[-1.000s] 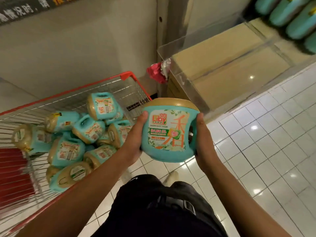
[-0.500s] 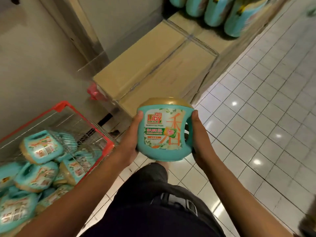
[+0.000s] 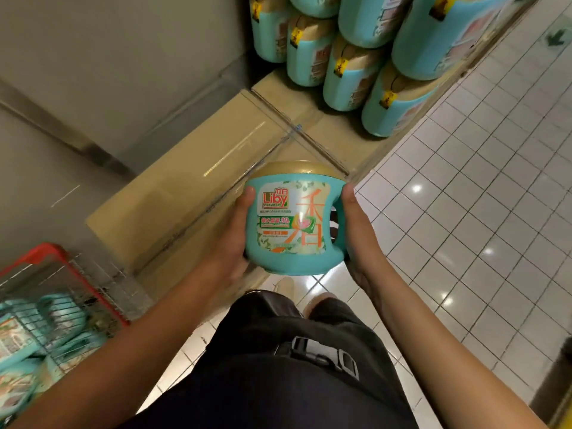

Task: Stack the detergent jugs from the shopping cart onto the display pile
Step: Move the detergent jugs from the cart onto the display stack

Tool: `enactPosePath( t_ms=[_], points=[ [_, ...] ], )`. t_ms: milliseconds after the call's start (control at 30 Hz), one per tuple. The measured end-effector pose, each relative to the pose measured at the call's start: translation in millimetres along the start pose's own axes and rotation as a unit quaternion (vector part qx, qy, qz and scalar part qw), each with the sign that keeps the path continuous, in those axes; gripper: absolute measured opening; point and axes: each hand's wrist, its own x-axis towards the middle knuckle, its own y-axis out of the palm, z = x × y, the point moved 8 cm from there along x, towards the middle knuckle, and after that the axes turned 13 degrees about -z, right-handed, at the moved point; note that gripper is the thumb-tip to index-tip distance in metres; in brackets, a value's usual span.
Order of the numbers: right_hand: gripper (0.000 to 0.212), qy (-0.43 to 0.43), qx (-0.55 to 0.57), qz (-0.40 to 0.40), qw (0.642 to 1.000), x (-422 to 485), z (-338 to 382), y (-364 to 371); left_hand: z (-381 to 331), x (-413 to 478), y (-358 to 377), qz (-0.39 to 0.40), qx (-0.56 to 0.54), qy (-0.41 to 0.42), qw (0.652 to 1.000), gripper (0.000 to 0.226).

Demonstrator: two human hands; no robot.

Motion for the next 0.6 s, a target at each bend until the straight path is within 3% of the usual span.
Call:
enactPosePath(
  t_ms=[333,467,600],
  points=[
    [0.086,-0.018,-0.081,0.128,0.988,129,73,35,-46,72,31,-0.158,-0.068,0.036,0.984,0.055],
    [0.071,-0.074,-0.113,0.184,0.974,155,99,54,-48,81,34,-0.240,-0.108,0.041,0.964,0.059],
    [0.067,-0.128,-0.131,0.271,0.945,171,120,81,-55,79,36,-0.257,-0.119,0.076,0.956,0.067]
  ],
)
